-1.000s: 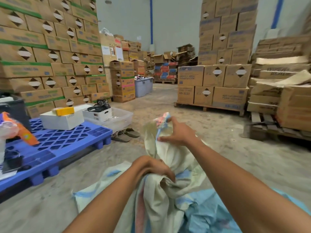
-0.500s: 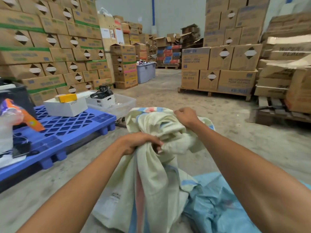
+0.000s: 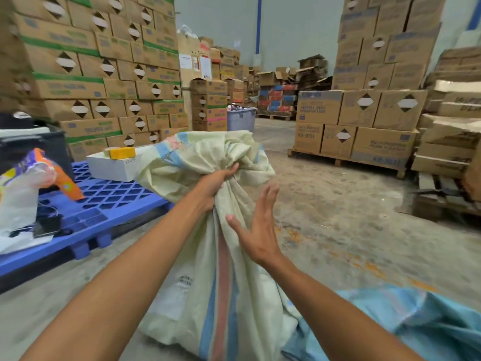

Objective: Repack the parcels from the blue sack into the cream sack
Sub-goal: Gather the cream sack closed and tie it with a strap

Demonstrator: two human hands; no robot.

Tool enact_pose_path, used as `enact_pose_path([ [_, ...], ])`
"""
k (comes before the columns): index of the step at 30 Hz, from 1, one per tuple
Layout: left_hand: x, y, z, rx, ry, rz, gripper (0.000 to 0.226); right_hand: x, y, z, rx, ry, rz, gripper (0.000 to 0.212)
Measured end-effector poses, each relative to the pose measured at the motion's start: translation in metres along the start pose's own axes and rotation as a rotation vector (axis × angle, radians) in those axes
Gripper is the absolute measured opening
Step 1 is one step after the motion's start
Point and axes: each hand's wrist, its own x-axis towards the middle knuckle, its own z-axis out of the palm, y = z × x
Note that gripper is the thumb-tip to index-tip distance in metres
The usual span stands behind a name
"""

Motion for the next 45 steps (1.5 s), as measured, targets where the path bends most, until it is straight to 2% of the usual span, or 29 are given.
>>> enact_pose_path([
  [4, 0.004, 0.015, 0.004, 0.124, 0.017, 0.11, 0.077, 0.005, -0.018, 0.014, 0.035, -0.176, 0.183, 0.146],
  [7, -0.008, 0.029, 0.026, 0.364, 0.006, 0.203, 0.079, 0.034, -0.03, 0.015, 0.197, -0.04, 0.287, 0.162],
  [9, -0.011, 0.033, 0.04, 0.565, 0.047, 0.277, 0.07, 0.049, -0.032, 0.013, 0.211, 0.035, 0.363, 0.161],
  [10, -0.012, 0.034, 0.045, 0.615, 0.046, 0.297, 0.072, 0.053, -0.033, 0.011, 0.182, 0.022, 0.391, 0.155],
  [12, -0.007, 0.035, 0.047, 0.679, 0.076, 0.3, 0.083, 0.058, -0.037, 0.006, 0.192, -0.019, 0.408, 0.129],
  [13, -0.006, 0.036, 0.045, 0.71, 0.1, 0.296, 0.089, 0.062, -0.039, 0.003, 0.258, -0.012, 0.416, 0.11],
  [15, -0.005, 0.042, 0.039, 0.768, 0.11, 0.257, 0.103, 0.069, -0.045, -0.004, 0.449, 0.035, 0.398, 0.059],
  [16, -0.005, 0.045, 0.036, 0.779, 0.051, 0.244, 0.106, 0.071, -0.049, -0.007, 0.529, 0.036, 0.373, 0.033],
  [17, -0.008, 0.051, 0.034, 0.794, -0.033, 0.244, 0.1, 0.074, -0.052, -0.012, 0.583, 0.031, 0.343, 0.02],
  [20, -0.02, 0.07, 0.015, 0.882, -0.313, 0.237, 0.076, 0.077, -0.059, -0.02, 0.634, 0.025, 0.338, 0.01],
  [21, -0.023, 0.075, 0.005, 0.937, -0.399, 0.195, 0.081, 0.08, -0.059, -0.021, 0.639, 0.042, 0.345, 0.016],
  [22, -0.023, 0.078, -0.006, 1.022, -0.463, 0.12, 0.095, 0.082, -0.058, -0.025, 0.651, 0.062, 0.363, 0.024],
  [24, -0.023, 0.073, -0.025, 1.271, -0.486, 0.009, 0.128, 0.09, -0.058, -0.032, 0.672, 0.113, 0.422, 0.031],
  [26, -0.027, 0.045, -0.032, 1.437, -0.494, 0.076, 0.129, 0.094, -0.061, -0.038, 0.687, 0.145, 0.417, 0.036],
  [28, -0.034, 0.005, -0.023, 1.346, -0.45, 0.188, 0.128, 0.095, -0.069, -0.037, 0.668, 0.163, 0.405, 0.042],
  [31, -0.032, -0.038, 0.005, 0.992, -0.059, 0.313, 0.143, 0.101, -0.092, -0.032, 0.638, 0.163, 0.347, 0.036],
  [33, -0.021, -0.036, 0.022, 0.877, 0.142, 0.374, 0.126, 0.113, -0.107, -0.033, 0.635, 0.171, 0.287, 0.026],
  [36, -0.023, -0.012, 0.035, 0.851, 0.303, 0.46, 0.087, 0.13, -0.124, -0.041, 0.622, 0.171, 0.24, 0.02],
  [38, -0.03, 0.007, 0.039, 0.73, 0.335, 0.492, 0.051, 0.141, -0.138, -0.05, 0.592, 0.179, 0.203, 0.014],
  [39, -0.03, 0.018, 0.04, 0.652, 0.339, 0.504, 0.043, 0.149, -0.147, -0.054, 0.569, 0.189, 0.18, 0.015],
  [42, -0.032, 0.044, 0.056, 0.485, 0.307, 0.543, 0.054, 0.164, -0.169, -0.08, 0.592, 0.252, 0.141, 0.027],
  [45, -0.03, 0.046, 0.07, 0.468, 0.256, 0.499, 0.03, 0.165, -0.168, -0.097, 0.688, 0.288, 0.195, 0.02],
])
